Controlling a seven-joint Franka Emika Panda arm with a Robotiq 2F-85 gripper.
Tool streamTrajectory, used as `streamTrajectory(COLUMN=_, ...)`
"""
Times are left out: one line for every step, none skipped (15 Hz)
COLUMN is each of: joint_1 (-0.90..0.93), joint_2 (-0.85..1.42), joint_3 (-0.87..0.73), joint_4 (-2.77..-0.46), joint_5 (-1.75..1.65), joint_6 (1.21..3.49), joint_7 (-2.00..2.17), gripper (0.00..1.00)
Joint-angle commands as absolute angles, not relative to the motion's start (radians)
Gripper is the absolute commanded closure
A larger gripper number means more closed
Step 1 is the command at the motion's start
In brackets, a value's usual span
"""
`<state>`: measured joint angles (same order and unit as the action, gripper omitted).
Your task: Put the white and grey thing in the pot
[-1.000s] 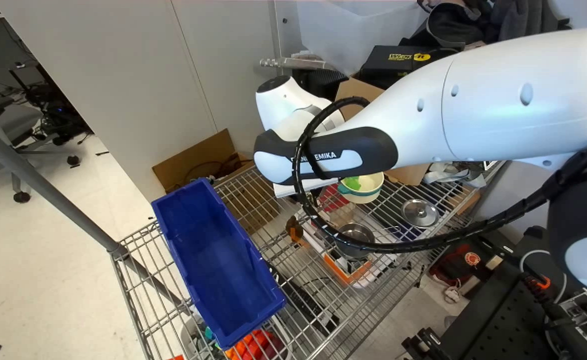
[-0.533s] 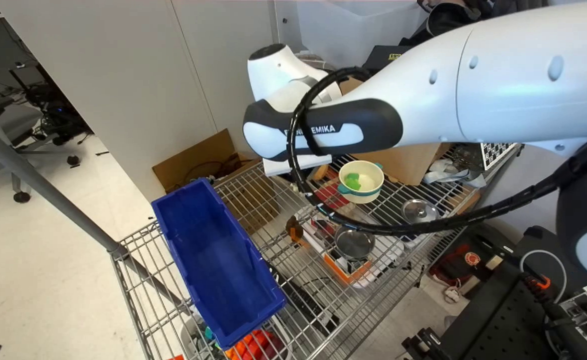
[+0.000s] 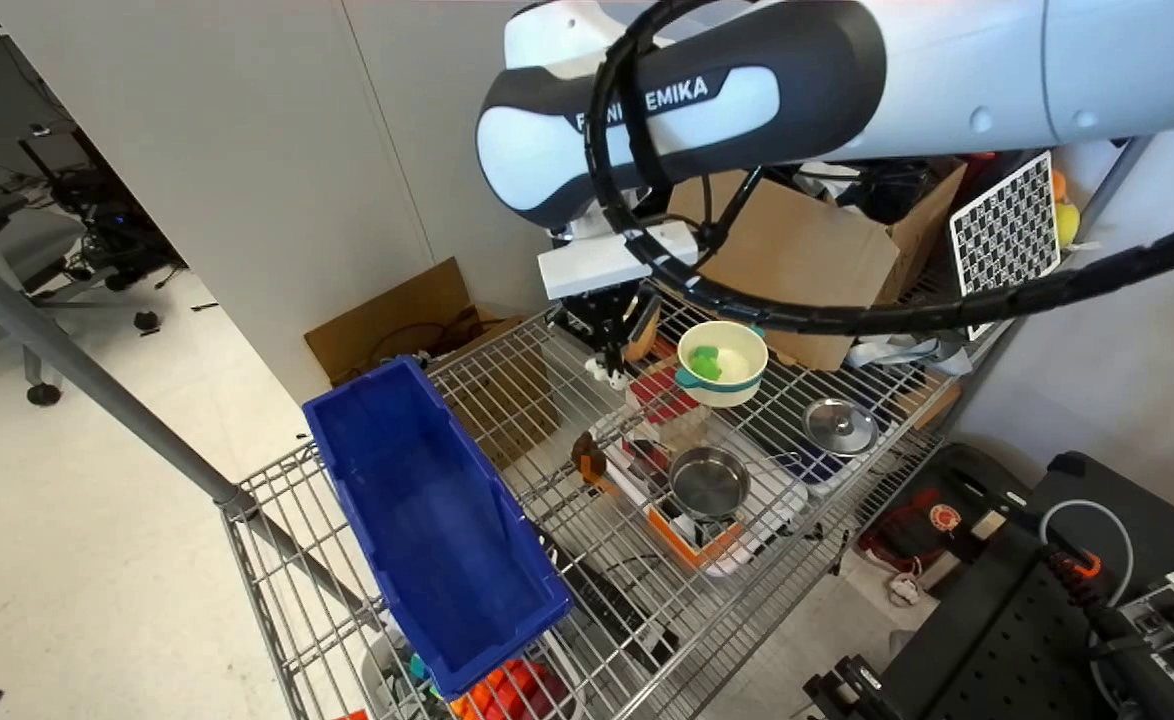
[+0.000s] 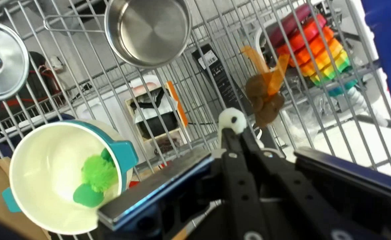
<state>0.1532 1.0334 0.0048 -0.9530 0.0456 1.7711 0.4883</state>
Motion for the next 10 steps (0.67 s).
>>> streamTrajectory(joint_1=0.136, joint_2=0.907, joint_3=0.02, joint_4=-1.192, joint_5=0.06, joint_6=1.772, joint_7=0.446, gripper=0.99)
streamTrajectory(joint_1=0.138, joint_2=0.886, joint_3=0.013, joint_4=-1.246, joint_5=0.054, joint_6=1.775, joint_7=0.453, gripper=0.99)
streamTrajectory(joint_1=0.146, joint_2=0.87, joint_3=-0.002, joint_4=-1.291, joint_5=0.06, joint_6=1.772, joint_7=0.456, gripper=0.99)
streamTrajectory(joint_1=0.145, joint_2=0.854, joint_3=-0.006, joint_4=-1.339, joint_5=0.059, joint_6=1.776, joint_7=0.455, gripper=0.99)
streamTrajectory(joint_1=0.143, joint_2=0.844, joint_3=-0.008, joint_4=-1.379, joint_5=0.06, joint_6=1.773, joint_7=0.454, gripper=0.99)
streamTrajectory(joint_1=0.144, joint_2=0.837, joint_3=-0.012, joint_4=-1.414, joint_5=0.056, joint_6=1.776, joint_7=0.451, gripper=0.99)
streamTrajectory(joint_1=0.146, joint_2=0.83, joint_3=-0.016, joint_4=-1.447, joint_5=0.052, joint_6=1.784, joint_7=0.452, gripper=0.99)
streamTrajectory(joint_1=0.147, joint_2=0.825, joint_3=-0.02, joint_4=-1.475, joint_5=0.048, joint_6=1.789, joint_7=0.449, gripper=0.99)
streamTrajectory(joint_1=0.147, joint_2=0.821, joint_3=-0.022, joint_4=-1.496, joint_5=0.046, joint_6=1.794, joint_7=0.442, gripper=0.99)
streamTrajectory(joint_1=0.147, joint_2=0.819, joint_3=-0.023, joint_4=-1.512, joint_5=0.044, joint_6=1.799, joint_7=0.438, gripper=0.99)
